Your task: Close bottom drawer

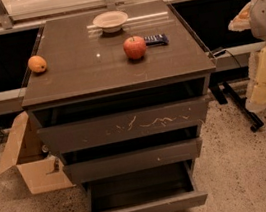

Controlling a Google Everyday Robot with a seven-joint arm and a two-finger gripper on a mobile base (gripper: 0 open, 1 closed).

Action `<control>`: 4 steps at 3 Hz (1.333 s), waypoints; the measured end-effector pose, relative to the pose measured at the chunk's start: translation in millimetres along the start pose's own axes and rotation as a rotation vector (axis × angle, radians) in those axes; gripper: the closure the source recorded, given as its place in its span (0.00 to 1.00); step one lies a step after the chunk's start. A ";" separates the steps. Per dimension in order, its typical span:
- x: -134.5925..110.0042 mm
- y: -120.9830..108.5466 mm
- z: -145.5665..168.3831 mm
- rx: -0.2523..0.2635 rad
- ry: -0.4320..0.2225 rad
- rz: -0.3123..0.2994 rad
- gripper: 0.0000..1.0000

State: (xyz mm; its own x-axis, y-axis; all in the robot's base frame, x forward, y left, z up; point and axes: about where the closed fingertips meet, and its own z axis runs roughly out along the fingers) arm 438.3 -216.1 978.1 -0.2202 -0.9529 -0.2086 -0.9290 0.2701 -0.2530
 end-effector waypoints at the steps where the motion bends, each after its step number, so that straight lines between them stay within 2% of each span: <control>1: 0.0 0.1 0.1 0.000 0.000 0.000 0.00; 2: -2.0 11.9 28.3 -0.012 -0.005 -0.035 0.00; 3: -4.4 41.5 86.8 -0.065 -0.069 -0.096 0.00; 4: -7.1 77.4 155.1 -0.162 -0.172 -0.139 0.00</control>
Offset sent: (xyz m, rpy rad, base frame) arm -0.0067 0.0277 -0.0997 -0.0092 0.0363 0.1191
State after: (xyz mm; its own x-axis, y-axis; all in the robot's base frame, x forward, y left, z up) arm 414.1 -167.1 813.5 -0.0461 -0.9379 -0.3437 -0.9854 0.0991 -0.1385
